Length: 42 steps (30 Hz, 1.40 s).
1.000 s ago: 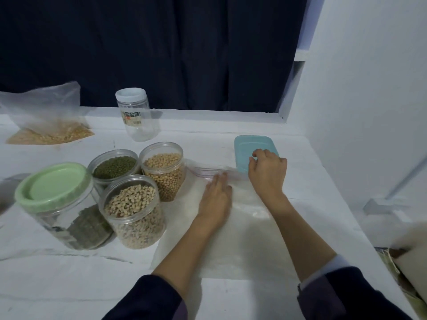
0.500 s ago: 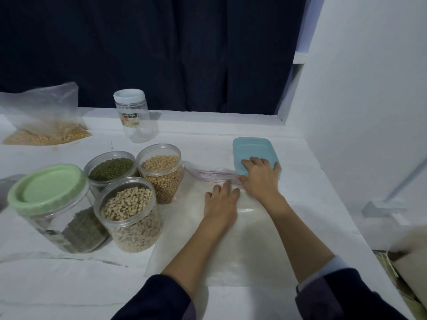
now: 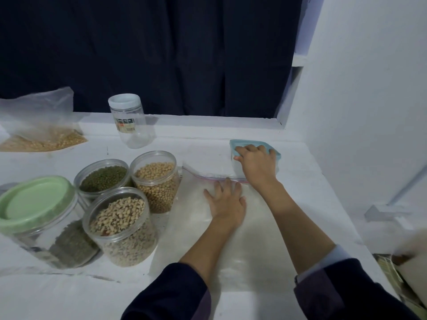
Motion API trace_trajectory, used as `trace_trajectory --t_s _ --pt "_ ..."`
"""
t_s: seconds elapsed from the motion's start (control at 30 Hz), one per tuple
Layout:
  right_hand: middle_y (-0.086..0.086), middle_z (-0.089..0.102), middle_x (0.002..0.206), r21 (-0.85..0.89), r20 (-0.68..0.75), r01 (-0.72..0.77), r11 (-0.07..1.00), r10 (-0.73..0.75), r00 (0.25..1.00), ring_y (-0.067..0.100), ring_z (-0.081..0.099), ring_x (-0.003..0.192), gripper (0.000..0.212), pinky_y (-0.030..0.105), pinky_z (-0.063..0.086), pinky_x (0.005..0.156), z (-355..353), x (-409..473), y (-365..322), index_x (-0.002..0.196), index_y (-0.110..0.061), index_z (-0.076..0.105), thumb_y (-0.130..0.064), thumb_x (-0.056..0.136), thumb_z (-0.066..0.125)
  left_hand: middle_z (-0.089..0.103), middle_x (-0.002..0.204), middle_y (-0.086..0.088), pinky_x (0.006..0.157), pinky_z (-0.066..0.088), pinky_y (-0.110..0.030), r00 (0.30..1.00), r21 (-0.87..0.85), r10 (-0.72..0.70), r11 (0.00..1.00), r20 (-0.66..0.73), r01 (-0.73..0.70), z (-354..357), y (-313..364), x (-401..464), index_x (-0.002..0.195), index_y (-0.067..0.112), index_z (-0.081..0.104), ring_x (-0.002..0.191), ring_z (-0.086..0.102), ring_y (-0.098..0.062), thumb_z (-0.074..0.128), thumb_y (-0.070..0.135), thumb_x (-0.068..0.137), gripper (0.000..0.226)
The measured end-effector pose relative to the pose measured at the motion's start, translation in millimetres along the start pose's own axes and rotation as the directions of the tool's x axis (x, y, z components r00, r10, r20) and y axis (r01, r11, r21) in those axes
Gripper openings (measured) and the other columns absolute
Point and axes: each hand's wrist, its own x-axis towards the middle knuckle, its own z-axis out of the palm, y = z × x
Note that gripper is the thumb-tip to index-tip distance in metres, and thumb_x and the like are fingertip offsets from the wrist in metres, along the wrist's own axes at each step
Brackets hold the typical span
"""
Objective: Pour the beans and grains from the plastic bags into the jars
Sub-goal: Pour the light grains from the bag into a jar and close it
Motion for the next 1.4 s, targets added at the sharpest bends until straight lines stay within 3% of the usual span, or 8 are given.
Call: trace_trajectory --t_s 0.3,0.57,0.77,0.93,1.03,1.17,1.27,1.4 --pt "0.005 0.056 0.131 -0.050 0.016 0.060 0.997 -0.059 0.998 0.031 0.044 0.125 0.033 0.054 0.017 0.112 -9.1 19.8 -16.4 0.132 -0.025 0.050 -0.030 0.105 0.032 0.015 0.150 -0.005 0.104 0.019 -0.066 0.988 0.070 0.001 0.997 0.157 -0.012 -22.7 11.1 9.9 0.146 0.031 0.017 0.137 0.011 -0.033 0.026 0.040 0.097 0.051" --pt "0.008 0.067 0.101 -0.041 -0.153 0.047 0.998 -0.053 0.987 0.033 0.060 0.091 0.027 0.050 0.044 0.085 17.3 -16.8 -22.9 0.110 -0.020 0.069 -0.031 0.087 0.064 0.046 0.130 -0.016 0.110 0.016 -0.057 0.980 -0.231 -0.066 0.973 -0.186 0.022 8.5 4.4 -1.3 0.131 0.004 0.041 0.125 0.038 -0.034 0.024 0.047 0.086 0.065" --pt "0.014 0.069 0.092 0.108 -0.203 0.021 0.994 0.002 0.979 0.036 0.065 0.081 0.036 0.060 0.046 0.073 44.5 -35.7 -11.8 0.093 -0.014 0.074 -0.017 0.059 0.086 0.037 0.099 -0.006 0.093 0.040 -0.045 0.859 -0.798 -0.336 0.588 -0.387 -0.130 3.1 -8.6 -4.8 0.091 0.012 0.039 0.098 0.041 -0.029 0.050 0.003 0.064 0.030" --pt "0.011 0.062 0.121 0.199 -0.120 -0.069 0.977 0.094 0.988 0.035 0.056 0.114 0.042 0.056 0.034 0.096 52.1 -43.1 -12.3 0.115 -0.018 0.068 -0.019 0.074 0.077 0.036 0.107 -0.010 0.089 0.027 -0.017 0.773 -0.651 -0.211 0.690 -0.598 -0.315 -50.6 -16.0 -14.9 0.095 0.001 0.055 0.103 0.034 -0.021 0.049 -0.009 0.067 0.029" --pt "0.002 0.041 0.144 0.156 0.009 -0.120 0.980 0.120 0.993 0.027 0.030 0.135 0.051 0.053 0.012 0.111 42.9 -40.8 -13.2 0.137 -0.026 0.049 -0.021 0.087 0.057 0.041 0.122 -0.016 0.091 0.030 -0.026 0.751 -0.392 -0.081 0.887 -0.655 -0.246 -117.4 -51.4 -19.8 0.113 0.006 0.056 0.114 0.037 -0.029 0.062 0.008 0.083 0.030" --pt "0.012 0.028 0.150 0.025 0.102 -0.144 0.989 0.140 0.985 0.032 0.014 0.144 0.040 0.059 0.000 0.114 10.1 -30.1 -41.3 0.131 -0.016 0.053 -0.016 0.092 0.050 0.029 0.147 -0.007 0.108 0.024 -0.047 0.954 -0.108 -0.089 0.992 -0.287 0.060 -169.0 -117.5 -28.2 0.136 0.030 0.044 0.133 0.026 -0.033 0.039 0.065 0.089 0.059" --pt "0.013 0.037 0.145 0.396 -0.069 0.030 0.918 -0.003 0.998 0.028 0.029 0.138 0.036 0.038 0.015 0.115 13.5 -25.6 -73.2 0.126 -0.007 0.058 -0.006 0.090 0.052 0.000 0.159 -0.004 0.115 0.008 -0.054 0.981 0.053 -0.150 0.988 0.121 0.144 -157.7 -147.8 -34.2 0.147 0.044 0.014 0.143 0.010 -0.039 0.038 0.080 0.078 0.081" --pt "0.022 0.055 0.123 0.657 -0.079 0.165 0.736 -0.150 0.986 0.037 0.050 0.116 0.030 0.036 0.037 0.101 49.3 -45.9 -110.3 0.116 0.004 0.061 -0.002 0.087 0.054 0.018 0.154 -0.015 0.113 0.016 -0.049 0.988 0.007 -0.138 0.990 -0.069 0.138 -134.8 -158.2 -33.9 0.151 0.030 0.010 0.137 0.026 -0.039 0.067 0.071 0.066 0.110"
